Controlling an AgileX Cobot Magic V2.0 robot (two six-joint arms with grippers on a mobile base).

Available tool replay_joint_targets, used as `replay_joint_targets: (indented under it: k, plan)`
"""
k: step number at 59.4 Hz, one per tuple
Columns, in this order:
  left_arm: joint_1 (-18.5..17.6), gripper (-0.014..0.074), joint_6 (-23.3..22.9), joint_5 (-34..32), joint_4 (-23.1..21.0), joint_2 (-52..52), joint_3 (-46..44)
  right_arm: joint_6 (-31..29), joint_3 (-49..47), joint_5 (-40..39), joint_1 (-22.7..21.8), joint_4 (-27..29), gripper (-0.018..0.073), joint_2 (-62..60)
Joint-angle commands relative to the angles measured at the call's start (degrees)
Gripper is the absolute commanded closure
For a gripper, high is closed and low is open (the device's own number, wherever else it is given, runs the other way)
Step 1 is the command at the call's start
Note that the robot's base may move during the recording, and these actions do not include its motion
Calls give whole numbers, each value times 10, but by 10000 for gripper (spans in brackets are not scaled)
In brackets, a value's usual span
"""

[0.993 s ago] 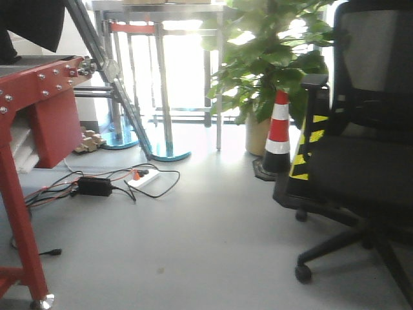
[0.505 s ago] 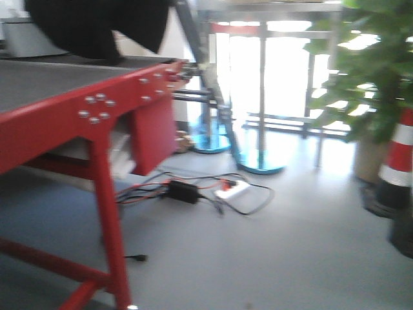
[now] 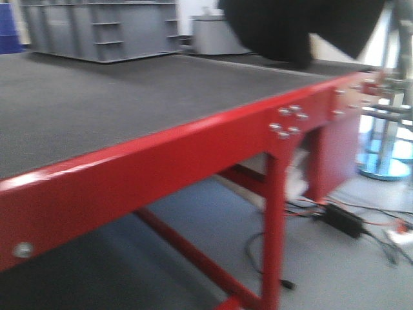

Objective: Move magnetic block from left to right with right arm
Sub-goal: 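Drive the base across the floor to the second dark table, then hold the cube in the right gripper while stopped at the table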

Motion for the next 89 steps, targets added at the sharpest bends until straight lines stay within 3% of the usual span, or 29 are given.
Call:
replay_joint_targets:
  k: [1,89]
  plan:
    - [-1,713,-2,-51,0,-6,6,-3,-15,-50,-2,-5,403,10]
    - [1,713,-2,-51,0,-6,6,-3,-15,-50,-2,-5,403,10]
